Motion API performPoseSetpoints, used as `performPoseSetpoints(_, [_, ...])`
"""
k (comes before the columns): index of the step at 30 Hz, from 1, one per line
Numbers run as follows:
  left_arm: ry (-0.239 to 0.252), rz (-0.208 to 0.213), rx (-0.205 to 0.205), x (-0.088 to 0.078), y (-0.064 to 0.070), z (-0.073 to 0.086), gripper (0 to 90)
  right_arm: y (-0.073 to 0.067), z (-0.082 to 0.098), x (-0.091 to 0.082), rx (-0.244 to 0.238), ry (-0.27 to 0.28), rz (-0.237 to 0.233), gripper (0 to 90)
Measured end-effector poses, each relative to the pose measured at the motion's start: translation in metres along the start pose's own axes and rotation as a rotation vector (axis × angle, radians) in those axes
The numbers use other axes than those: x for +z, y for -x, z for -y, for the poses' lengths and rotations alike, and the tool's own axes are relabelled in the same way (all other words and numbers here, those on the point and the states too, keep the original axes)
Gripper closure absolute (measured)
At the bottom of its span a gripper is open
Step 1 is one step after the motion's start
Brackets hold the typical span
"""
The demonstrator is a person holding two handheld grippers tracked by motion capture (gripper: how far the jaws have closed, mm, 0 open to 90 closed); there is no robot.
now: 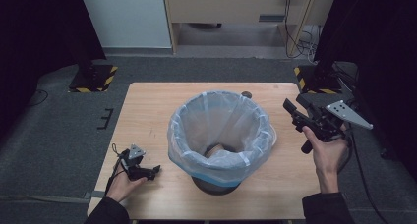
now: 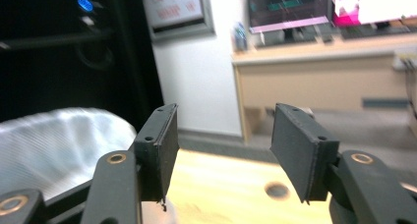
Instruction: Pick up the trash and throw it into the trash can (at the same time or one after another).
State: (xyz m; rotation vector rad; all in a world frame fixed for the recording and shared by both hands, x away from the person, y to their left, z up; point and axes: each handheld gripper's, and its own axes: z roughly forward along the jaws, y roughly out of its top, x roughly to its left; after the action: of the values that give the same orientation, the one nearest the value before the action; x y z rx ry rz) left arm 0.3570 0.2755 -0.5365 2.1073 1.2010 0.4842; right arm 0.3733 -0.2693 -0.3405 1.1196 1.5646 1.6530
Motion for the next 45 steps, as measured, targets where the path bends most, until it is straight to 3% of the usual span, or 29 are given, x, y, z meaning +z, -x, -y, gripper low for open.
performPoseSetpoints(4, [0.000,0.000,0.000,0.000,0.000,0.000,0.0,0.010,0.015,0.006,0.011,-0.051,0.036,46.6])
performPoseSetpoints(6, [0.000,0.000,0.000,0.000,0.000,0.000,0.0,0.016,0.031,0.014,0.007,-0.105,0.067,50.9])
performPoseSetpoints(9, [0.000,0.000,0.000,0.000,0.000,0.000,0.0,0.018,0.046,0.021,-0.003,-0.133,0.094,54.8])
performPoseSetpoints(20, [0.000,0.000,0.000,0.000,0.000,0.000,0.0,0.026,0.095,0.040,0.024,-0.274,0.145,60.5])
performPoseSetpoints(27, [0.000,0.000,0.000,0.000,0.000,0.000,0.0,0.028,0.118,0.049,0.018,-0.365,0.162,60.9])
performPoseSetpoints(28, [0.000,0.000,0.000,0.000,0.000,0.000,0.0,0.028,0.126,0.053,0.012,-0.398,0.164,61.0])
performPoseSetpoints(37, [0.000,0.000,0.000,0.000,0.000,0.000,0.0,0.025,0.140,0.059,-0.016,-0.459,0.163,60.7])
performPoseSetpoints(45, [0.000,0.000,0.000,0.000,0.000,0.000,0.0,0.025,0.147,0.063,-0.001,-0.481,0.159,60.4])
